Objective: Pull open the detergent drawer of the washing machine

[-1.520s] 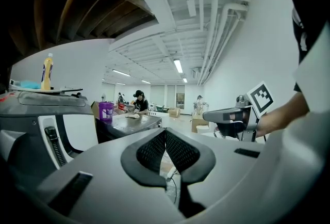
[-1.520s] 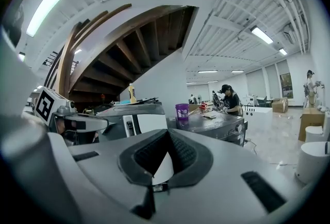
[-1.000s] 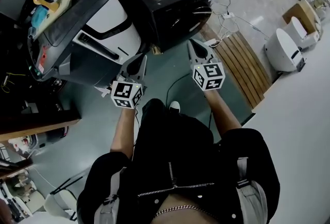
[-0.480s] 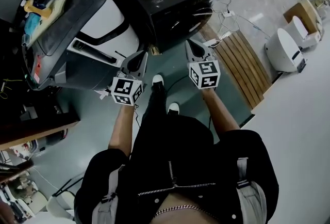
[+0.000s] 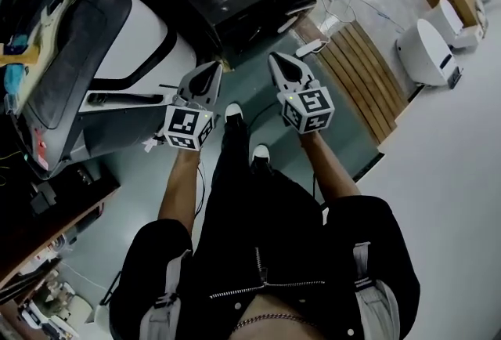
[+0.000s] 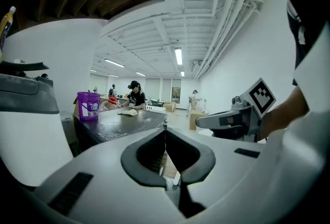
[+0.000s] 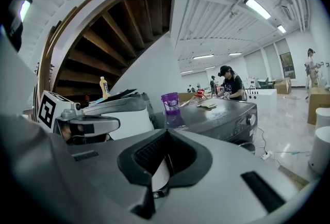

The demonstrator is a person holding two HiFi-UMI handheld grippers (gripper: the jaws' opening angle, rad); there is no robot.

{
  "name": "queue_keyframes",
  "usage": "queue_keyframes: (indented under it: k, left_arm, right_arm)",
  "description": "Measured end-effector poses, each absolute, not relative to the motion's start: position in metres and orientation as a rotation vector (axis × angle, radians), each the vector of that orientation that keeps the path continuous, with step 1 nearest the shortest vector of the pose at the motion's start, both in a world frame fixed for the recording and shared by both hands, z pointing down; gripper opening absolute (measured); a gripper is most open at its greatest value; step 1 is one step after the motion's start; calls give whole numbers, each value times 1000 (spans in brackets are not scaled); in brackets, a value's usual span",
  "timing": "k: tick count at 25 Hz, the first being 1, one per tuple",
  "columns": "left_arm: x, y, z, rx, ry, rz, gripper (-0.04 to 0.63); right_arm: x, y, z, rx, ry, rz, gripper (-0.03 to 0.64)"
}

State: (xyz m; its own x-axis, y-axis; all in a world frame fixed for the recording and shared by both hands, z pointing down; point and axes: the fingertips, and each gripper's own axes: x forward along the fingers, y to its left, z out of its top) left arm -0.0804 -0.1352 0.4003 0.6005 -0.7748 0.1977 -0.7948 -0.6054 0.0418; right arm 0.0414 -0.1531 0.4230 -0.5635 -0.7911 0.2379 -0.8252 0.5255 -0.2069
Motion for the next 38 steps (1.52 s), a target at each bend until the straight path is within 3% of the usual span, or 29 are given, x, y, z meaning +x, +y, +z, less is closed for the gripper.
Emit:
queue_keyframes:
  k: [9,18,25,34,38]
  left_arm:
    - [-68,-190,443,2693,-1240,239,21]
    - [-62,-219,476,2685,-1152,273,21]
    - [-63,-228,501,2637,-1110,300,20]
    - [-75,-241,520,2599,-1088,323,21]
    - [-81,-245,533,2585,-1073,350,21]
  right_arm:
    - [35,-202,474,1439,-2575,577,6]
    - [27,-237,526,1378,-2724,1014,13]
    - [21,-266,564,1393,-2711,1328,85]
    - [16,-309,582,1241,-2863,1848,258]
    - [24,-329,601,1267,-2871,2097,278]
